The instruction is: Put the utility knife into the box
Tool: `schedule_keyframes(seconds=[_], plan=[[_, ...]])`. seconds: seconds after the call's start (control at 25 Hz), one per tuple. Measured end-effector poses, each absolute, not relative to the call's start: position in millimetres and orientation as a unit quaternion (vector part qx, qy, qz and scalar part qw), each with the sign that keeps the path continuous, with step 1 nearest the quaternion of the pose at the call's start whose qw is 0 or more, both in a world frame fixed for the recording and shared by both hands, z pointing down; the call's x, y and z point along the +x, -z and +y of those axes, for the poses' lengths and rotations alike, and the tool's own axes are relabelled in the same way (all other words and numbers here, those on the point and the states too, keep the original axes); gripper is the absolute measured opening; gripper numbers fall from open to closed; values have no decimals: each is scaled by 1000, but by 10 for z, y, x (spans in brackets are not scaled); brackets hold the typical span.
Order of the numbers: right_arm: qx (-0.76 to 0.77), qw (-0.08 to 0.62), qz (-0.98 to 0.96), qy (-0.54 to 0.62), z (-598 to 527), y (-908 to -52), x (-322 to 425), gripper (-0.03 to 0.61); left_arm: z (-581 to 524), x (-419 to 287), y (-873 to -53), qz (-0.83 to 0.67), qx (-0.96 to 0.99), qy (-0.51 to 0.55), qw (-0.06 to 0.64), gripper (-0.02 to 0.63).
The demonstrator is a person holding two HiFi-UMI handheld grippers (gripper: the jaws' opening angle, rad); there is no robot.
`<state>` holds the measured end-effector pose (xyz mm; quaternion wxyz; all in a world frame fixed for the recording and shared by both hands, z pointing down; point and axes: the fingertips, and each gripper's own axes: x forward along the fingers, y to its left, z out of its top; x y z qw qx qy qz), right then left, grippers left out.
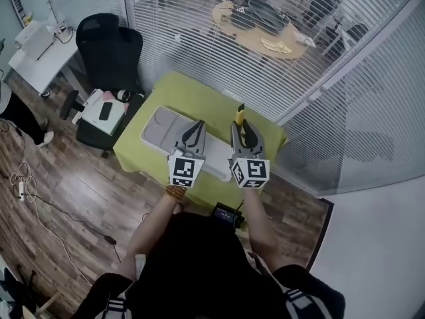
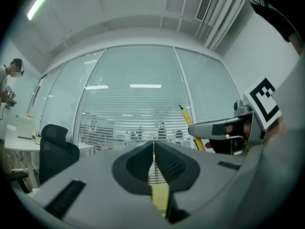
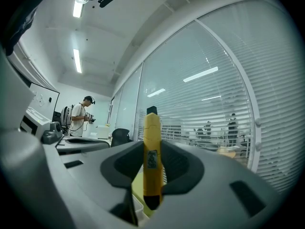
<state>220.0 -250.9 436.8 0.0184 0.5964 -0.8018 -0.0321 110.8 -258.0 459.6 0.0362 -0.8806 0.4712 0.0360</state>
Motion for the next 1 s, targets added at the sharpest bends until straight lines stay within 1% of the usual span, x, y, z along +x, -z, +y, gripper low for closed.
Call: schedule_keyframes(seconds=[0.6,1.0], plan=[[589,48,-807,10,-2553,-4667,2165,109,-2505,1068,-4627,475,-879,-28,35,18],[588,75,-805,-16,-2575,-5016,2179,109,-2504,1016,-4684,482,-876,-24,30,18]])
